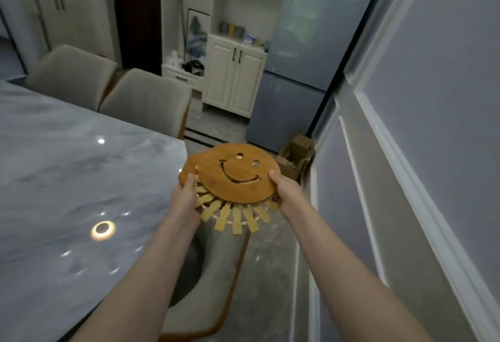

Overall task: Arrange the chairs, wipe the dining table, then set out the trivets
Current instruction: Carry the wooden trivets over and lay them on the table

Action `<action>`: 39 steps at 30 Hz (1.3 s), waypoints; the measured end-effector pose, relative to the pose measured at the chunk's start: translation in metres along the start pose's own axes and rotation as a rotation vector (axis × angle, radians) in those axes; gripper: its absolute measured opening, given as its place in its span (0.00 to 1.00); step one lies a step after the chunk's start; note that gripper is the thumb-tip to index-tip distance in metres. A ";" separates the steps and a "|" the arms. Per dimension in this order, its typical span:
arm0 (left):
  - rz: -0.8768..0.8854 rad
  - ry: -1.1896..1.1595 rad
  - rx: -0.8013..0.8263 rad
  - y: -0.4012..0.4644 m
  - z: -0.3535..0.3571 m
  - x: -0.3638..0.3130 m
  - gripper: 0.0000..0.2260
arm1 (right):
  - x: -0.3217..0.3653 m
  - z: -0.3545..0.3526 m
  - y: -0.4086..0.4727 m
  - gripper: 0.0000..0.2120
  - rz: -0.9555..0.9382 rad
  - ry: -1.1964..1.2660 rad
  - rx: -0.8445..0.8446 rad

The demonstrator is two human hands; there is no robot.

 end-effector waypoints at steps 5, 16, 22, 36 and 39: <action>0.084 -0.093 -0.195 0.039 -0.032 -0.025 0.15 | 0.002 0.067 0.054 0.11 0.058 -0.075 0.179; 0.306 -0.315 -0.544 0.104 -0.127 -0.065 0.15 | -0.009 0.225 0.132 0.19 0.189 -0.139 0.422; 0.348 -0.482 -0.810 0.111 -0.181 -0.061 0.16 | -0.040 0.289 0.174 0.22 0.260 -0.143 0.555; 0.424 -0.829 -1.330 0.067 -0.228 0.030 0.17 | -0.124 0.339 0.210 0.22 0.300 -0.518 0.758; 0.442 -0.863 -1.358 0.063 -0.236 0.036 0.19 | -0.131 0.347 0.207 0.20 0.271 -0.552 0.763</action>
Point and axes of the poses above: each hand's wrist, its own y-axis towards the middle knuckle, its own z-axis out of the palm, x = y × z, the point moved 3 cm from there along y, towards the middle knuckle, and after that the axes turned 1 degree about -x, right-handed, at the moved point
